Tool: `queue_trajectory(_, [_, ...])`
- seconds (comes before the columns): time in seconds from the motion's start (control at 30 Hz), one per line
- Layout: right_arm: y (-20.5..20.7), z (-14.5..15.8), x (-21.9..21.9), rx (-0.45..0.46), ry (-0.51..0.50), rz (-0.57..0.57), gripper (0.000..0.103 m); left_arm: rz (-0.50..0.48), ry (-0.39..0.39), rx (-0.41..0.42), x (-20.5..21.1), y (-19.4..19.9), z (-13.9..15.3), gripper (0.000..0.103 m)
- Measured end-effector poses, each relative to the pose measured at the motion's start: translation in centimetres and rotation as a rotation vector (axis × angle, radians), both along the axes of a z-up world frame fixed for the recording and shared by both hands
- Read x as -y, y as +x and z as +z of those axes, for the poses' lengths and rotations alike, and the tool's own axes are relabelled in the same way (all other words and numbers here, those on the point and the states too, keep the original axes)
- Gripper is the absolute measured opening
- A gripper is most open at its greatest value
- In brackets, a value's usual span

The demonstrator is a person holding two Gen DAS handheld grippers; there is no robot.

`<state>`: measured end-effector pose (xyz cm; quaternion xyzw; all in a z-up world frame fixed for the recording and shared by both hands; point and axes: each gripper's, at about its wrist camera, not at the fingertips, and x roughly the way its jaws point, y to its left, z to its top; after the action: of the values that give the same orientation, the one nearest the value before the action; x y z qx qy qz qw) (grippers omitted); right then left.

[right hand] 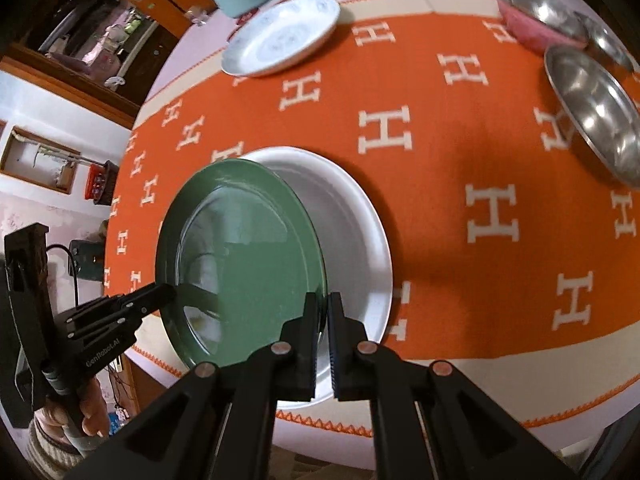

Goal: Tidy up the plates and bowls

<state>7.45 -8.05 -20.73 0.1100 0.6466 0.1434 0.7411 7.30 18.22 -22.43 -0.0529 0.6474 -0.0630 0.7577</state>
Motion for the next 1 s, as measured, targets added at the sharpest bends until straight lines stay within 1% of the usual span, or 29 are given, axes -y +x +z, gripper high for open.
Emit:
queue_trajectory(0.1, [0.2, -0.8, -0.2, 0.0, -0.012, -0.009, 0.005, -0.003, 0.007, -0.019, 0.0, 0.3, -1.3, 0.01])
queue_trajectory(0.13, [0.3, -1.0, -0.2, -0.004, -0.017, -0.012, 0.005, -0.008, 0.02, -0.019, 0.1, 0.3, -1.6, 0.01])
queue_trajectory(0.27, [0.6, -2.0, -0.3, -0.025, -0.032, -0.02, 0.005, -0.023, 0.039, -0.017, 0.5, 0.6, -2.1, 0.01])
queue_trajectory(0.4, [0.5, -2.8, 0.0, -0.04, -0.041, -0.028, 0.005, -0.04, 0.044, -0.018, 0.9, 0.8, -2.0, 0.01])
queue_trajectory(0.53, [0.5, -3.2, -0.2, -0.039, -0.062, -0.015, 0.005, -0.053, 0.068, -0.005, 1.5, 1.0, -2.2, 0.01])
queue_trajectory(0.73, [0.6, -3.2, -0.4, -0.029, -0.078, 0.0, 0.006, -0.047, 0.068, -0.005, 1.6, 1.2, -2.2, 0.011])
queue_trajectory(0.83, [0.6, -3.1, -0.9, -0.021, -0.1, 0.023, 0.008, -0.056, 0.087, 0.01, 1.5, 1.3, -2.0, 0.011])
queue_trajectory(0.93, [0.7, -2.8, -1.2, -0.012, -0.125, 0.036, 0.008, -0.063, 0.084, 0.027, 1.3, 1.3, -1.3, 0.022])
queue_trajectory(1.0, [0.6, -2.4, -1.4, 0.004, -0.143, 0.044, 0.009, -0.063, 0.082, 0.043, 1.2, 1.2, -0.8, 0.031])
